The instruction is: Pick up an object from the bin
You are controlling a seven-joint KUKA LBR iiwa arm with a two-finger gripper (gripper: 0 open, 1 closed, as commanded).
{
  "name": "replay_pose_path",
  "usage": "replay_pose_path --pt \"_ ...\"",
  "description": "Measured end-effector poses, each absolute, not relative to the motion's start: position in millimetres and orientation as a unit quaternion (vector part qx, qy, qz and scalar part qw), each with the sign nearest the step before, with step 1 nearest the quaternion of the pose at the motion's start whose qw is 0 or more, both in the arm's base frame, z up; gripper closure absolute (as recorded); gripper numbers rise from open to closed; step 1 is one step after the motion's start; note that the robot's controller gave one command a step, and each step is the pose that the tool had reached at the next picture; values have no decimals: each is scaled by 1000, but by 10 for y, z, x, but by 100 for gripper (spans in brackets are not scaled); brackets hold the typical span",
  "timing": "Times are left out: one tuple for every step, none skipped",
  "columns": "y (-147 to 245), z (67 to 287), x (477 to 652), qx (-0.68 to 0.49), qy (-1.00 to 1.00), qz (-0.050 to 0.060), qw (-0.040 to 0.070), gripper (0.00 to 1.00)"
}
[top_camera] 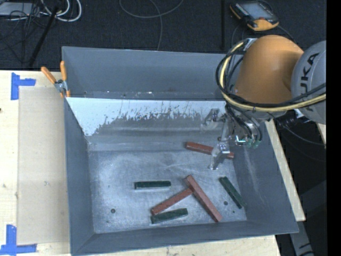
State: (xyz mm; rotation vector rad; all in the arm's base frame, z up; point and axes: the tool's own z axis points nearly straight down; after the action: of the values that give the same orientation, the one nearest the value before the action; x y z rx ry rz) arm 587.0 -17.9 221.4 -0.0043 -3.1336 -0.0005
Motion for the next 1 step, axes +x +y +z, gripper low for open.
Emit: replay_pose_path --pt "-179 2259 5885 -1 -1000 0 0 0"
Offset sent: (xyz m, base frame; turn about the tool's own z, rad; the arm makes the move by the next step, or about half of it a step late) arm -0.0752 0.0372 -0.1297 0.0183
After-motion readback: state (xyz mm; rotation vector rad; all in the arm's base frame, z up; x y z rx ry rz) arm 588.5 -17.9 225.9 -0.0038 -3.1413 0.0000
